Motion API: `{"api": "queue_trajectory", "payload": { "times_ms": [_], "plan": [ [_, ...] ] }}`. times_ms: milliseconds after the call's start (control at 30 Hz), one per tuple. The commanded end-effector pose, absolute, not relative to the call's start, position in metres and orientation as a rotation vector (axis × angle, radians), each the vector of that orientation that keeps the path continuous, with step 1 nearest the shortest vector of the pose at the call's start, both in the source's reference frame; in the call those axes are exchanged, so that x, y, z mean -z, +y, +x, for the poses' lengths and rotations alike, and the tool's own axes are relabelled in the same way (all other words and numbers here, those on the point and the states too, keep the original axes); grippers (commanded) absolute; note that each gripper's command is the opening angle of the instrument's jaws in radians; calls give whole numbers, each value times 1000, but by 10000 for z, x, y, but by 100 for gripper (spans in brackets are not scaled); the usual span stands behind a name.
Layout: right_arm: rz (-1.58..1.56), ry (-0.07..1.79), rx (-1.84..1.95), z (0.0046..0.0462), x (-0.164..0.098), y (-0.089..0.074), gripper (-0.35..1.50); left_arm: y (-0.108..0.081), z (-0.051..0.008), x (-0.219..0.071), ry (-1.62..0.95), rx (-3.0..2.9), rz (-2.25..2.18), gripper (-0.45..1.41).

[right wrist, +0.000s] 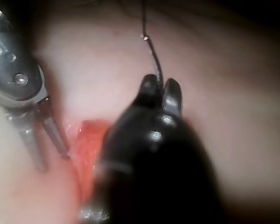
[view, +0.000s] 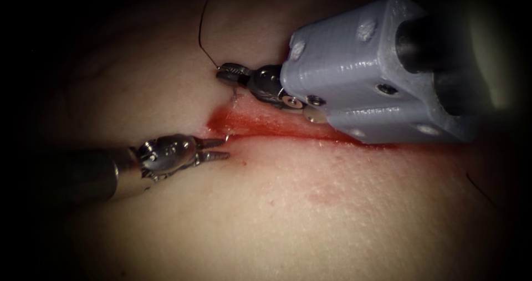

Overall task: Wound Closure
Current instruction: Use the right gripper to pass the needle through the top of the cut.

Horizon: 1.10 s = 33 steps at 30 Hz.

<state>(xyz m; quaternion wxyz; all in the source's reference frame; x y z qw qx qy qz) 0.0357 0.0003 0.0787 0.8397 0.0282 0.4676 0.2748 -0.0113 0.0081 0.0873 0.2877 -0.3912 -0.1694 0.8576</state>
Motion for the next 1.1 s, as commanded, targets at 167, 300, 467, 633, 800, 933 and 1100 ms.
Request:
{"api": "queue_trajectory", "payload": {
  "times_ms": [167,300,467,633,800,933,1100],
  "plan": [
    [153,1019,-618,363,-793,0,-35,78,-118,-880,-456,-2293,-1044,-10],
    [190,1028,-643,364,-795,0,-35,78,-118,-880,-456,-2293,-1045,-9],
    [282,1005,-686,366,-804,-5,-35,78,-118,-880,-454,-2299,-1047,-9],
    [380,1000,-722,369,-809,-8,-35,78,-118,-880,-454,-2299,-1047,-9],
    [438,949,-760,368,-816,-10,-35,78,-118,-880,-454,-2299,-1047,-9],
    [494,895,-801,367,-825,-17,-35,78,-117,-880,-453,-2305,-1050,-9],
    [586,814,-859,363,-831,-30,-35,78,-117,-880,-454,-2307,-1047,-9]
  ]
}}
